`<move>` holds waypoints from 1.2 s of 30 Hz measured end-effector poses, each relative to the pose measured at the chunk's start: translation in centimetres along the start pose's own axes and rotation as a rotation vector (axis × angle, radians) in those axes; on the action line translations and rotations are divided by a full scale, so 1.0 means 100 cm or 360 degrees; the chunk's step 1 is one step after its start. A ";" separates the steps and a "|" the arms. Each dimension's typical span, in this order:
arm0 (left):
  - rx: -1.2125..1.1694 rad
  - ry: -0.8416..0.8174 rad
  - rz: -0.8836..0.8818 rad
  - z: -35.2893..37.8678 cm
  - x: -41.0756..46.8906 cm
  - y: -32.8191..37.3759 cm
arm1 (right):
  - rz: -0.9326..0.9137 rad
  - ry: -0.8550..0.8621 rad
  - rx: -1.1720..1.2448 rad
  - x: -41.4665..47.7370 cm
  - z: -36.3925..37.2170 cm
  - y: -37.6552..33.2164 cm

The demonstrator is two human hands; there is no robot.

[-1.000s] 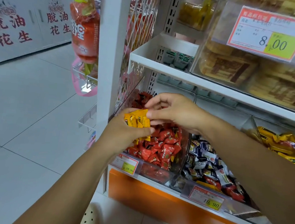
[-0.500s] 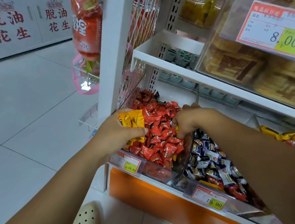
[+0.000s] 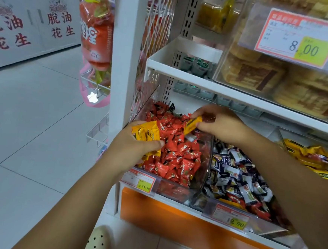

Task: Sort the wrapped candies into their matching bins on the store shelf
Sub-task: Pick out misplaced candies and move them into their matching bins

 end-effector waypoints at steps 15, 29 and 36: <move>0.0041 -0.0484 0.0177 0.161 -0.045 0.008 | 0.0415 0.0515 0.1312 -0.148 -0.015 0.049; 0.1337 -0.0708 0.0653 0.424 0.009 -0.011 | 0.1070 0.1234 0.0747 -0.220 -0.092 0.242; 0.1474 -0.1078 0.0402 0.408 0.022 -0.010 | 0.1332 0.1281 0.0446 -0.224 -0.093 0.266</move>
Point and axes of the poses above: each hand's wrist, its own x-axis towards the middle knuckle, its own z-axis out of the palm, y = z × x, the point moved 4 cm from there along x, towards the middle knuckle, and after that the axes turned 13 degrees about -x, right-handed, at the moved point
